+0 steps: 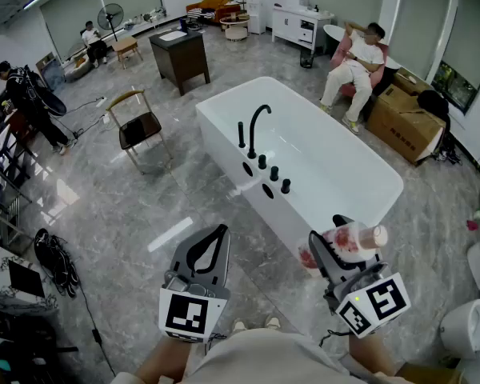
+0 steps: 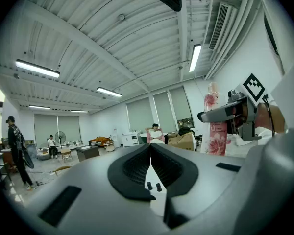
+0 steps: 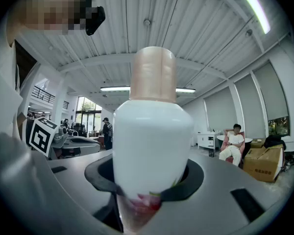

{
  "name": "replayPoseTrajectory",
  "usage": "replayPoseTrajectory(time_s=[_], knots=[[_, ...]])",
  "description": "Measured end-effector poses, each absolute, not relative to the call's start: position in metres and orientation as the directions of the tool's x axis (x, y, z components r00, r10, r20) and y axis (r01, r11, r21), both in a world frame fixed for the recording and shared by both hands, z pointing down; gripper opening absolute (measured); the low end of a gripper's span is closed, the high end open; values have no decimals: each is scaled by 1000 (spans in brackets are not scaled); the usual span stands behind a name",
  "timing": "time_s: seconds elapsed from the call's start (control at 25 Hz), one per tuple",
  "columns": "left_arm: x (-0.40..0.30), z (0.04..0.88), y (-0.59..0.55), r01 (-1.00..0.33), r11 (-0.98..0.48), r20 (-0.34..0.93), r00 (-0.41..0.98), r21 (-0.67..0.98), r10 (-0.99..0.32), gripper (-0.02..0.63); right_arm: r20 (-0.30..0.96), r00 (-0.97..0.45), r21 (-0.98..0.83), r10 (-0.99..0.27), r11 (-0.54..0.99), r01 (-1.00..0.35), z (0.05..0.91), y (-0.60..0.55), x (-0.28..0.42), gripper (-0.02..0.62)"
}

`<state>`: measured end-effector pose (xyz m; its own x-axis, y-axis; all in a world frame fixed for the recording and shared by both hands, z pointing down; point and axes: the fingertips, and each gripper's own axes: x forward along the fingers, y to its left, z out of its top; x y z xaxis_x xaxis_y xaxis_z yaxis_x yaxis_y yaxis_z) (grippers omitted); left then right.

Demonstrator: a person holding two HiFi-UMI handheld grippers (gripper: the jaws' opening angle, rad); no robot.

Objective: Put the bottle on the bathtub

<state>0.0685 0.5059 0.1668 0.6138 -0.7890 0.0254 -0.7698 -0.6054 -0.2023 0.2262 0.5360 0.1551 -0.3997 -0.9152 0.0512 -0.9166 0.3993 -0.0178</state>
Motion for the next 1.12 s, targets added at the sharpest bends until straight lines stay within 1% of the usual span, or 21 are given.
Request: replayPoseTrajectory(time_s=[0.16,0.28,0.64,0.84,1.0,1.12], knots=[[77,168,509,-771,-605,41,610,-199,-791,21,61,-406,-34,-912,405,-914,156,539,233,230],[77,164,510,-805,-569,10,576,-169,-817,21,53,-420,-52,-906,418,-907,157,536,239,230],[100,180,512,-844,-511,30,513,-163,-858,20,55,-509,-60,-859,506,-860,175,527,257,230],[101,194,502,-842,-501,69,498,-198,-864,20,77,-552,-74,-830,547,-834,183,506,253,230],[89,195,483,-872,-456,43,456,-176,-889,20,77,-583,-62,-809,580,-812,194,485,241,230],[79,210,464,-865,-456,37,459,-212,-888,20,64,-595,-71,-801,591,-803,205,463,232,230]])
